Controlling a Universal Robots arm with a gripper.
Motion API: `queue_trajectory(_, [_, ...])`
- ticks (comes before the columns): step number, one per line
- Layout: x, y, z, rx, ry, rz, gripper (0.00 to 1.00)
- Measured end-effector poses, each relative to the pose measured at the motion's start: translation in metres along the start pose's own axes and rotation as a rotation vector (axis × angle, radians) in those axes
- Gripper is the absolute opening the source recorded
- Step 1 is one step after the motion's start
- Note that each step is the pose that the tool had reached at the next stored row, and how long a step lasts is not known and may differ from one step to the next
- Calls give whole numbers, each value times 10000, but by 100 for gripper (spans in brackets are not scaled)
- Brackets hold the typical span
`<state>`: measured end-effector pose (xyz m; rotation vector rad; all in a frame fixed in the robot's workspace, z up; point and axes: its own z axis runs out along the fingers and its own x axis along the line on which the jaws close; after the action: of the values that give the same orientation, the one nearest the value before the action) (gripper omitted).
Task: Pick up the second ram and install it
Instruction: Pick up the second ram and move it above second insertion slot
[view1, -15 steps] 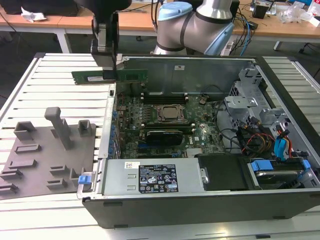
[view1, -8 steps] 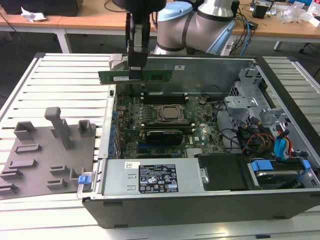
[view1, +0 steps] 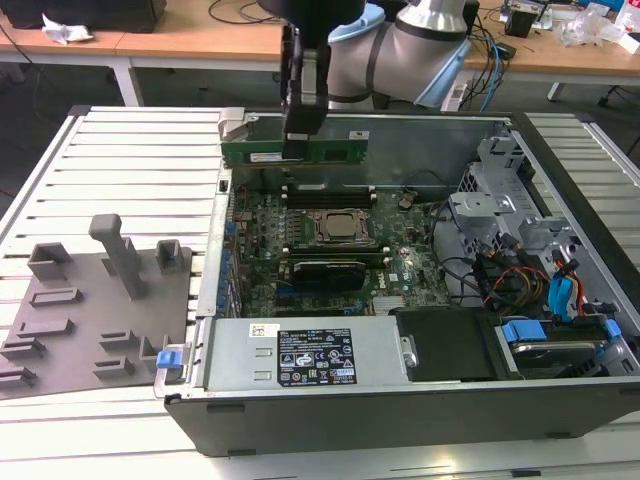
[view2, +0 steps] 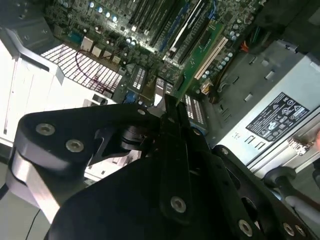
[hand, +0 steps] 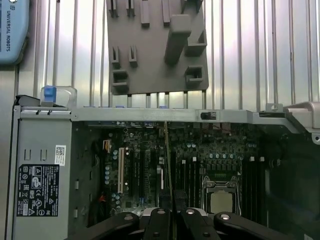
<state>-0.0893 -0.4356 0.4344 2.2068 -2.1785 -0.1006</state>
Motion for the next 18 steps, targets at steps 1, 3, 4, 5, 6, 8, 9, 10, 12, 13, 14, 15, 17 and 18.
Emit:
queue_trajectory(1, [0,-36,-3,-5,0,-2,14])
queue_trajectory(3, [1,-120,-8,-18,0,0,14])
queue_trajectory(4, [1,-152,-11,-22,0,-1,14])
queue_trajectory(5, [1,-174,-12,-25,0,-1,14])
queue_trajectory(6, [2,-215,-15,-31,0,1,14])
queue_trajectory(8, [2,-259,-18,-37,-1,1,14])
queue_trajectory(9, [2,-294,-21,-42,-1,0,14])
queue_trajectory(10, [2,-314,-22,-45,-1,0,14])
queue_trajectory(12, [3,-400,-28,-56,-1,1,14])
queue_trajectory(13, [3,-436,-30,-62,-1,1,14])
queue_trajectory(14, [3,-502,-34,-70,-1,1,14])
queue_trajectory(15, [3,-539,-36,-76,-2,2,14])
queue_trajectory(17, [3,-573,-38,-81,-1,0,14])
queue_trajectory(18, [2,-588,-36,-85,-3,1,14])
